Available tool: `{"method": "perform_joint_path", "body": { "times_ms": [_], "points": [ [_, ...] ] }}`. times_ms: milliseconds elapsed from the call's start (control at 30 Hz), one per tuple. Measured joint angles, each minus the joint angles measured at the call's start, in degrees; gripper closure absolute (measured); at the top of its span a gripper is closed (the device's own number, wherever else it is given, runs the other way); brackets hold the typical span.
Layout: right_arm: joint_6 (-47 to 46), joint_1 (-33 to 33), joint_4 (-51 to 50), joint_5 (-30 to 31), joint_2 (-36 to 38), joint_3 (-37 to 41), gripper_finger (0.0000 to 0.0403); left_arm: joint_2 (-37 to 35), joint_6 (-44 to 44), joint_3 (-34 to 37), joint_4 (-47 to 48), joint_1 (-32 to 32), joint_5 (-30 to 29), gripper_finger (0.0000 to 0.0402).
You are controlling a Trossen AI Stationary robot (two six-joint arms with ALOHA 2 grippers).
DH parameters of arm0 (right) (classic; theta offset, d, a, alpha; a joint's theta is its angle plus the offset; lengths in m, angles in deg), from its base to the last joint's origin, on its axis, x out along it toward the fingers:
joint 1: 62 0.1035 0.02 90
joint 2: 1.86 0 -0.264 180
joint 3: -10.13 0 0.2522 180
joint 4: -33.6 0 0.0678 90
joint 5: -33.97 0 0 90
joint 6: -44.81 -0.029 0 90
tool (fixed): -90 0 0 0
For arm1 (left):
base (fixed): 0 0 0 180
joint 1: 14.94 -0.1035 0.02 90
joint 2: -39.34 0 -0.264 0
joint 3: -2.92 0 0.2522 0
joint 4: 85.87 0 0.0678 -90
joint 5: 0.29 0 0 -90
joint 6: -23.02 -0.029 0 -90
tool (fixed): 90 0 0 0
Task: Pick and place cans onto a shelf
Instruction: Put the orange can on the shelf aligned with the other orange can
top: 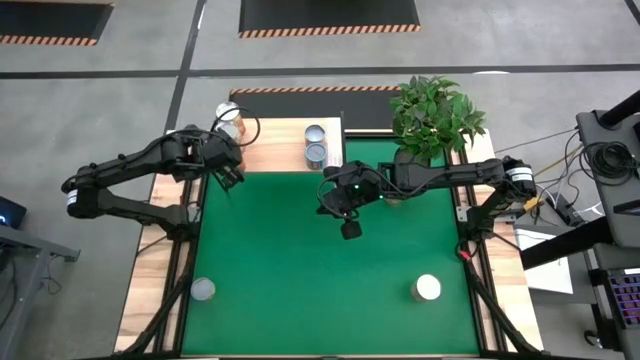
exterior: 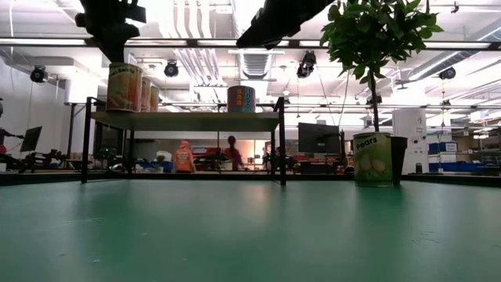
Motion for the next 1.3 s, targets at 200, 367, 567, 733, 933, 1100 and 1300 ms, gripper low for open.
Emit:
{"method": "perform_joint_path", "body": {
  "times_ms": [200, 367, 567, 733, 933, 1100, 1300],
  "points": [
    [0.0, 0.0, 0.0, 0.0, 0.0, 0.0, 0.0394, -0.1, 0.0, -0.4, 0.4, 0.0, 0.5, 0.0402],
    [0.0, 0.0, 0.0, 0.0, 0.0, 0.0, 0.0394, -0.9, 0.4, -1.1, 0.9, 0.0, 1.7, 0.0402],
    [-0.1, 0.0, 0.0, 0.0, 0.0, 0.0, 0.0394, -1.6, 0.6, -1.1, 0.8, 0.0, 1.6, 0.0402],
    [-0.2, 0.0, 0.0, 0.0, 0.0, 0.0, 0.0394, -1.6, 0.9, -1.1, 0.8, 0.0, 0.5, 0.0402],
    [-0.8, 0.1, 0.0, 0.0, 0.0, 0.0, 0.0394, -1.6, 1.4, -0.5, 0.7, 0.0, -1.3, 0.0402],
    [-0.7, 0.2, 0.0, 0.0, 0.0, 0.0, 0.0394, -1.8, 1.3, -0.7, 0.6, 0.0, -4.3, 0.0402],
    [-0.7, 0.2, 0.0, 0.5, 0.1, 0.0, 0.0394, -2.6, 0.2, -4.0, 0.3, 0.3, -4.6, 0.0402]
  ]
}}
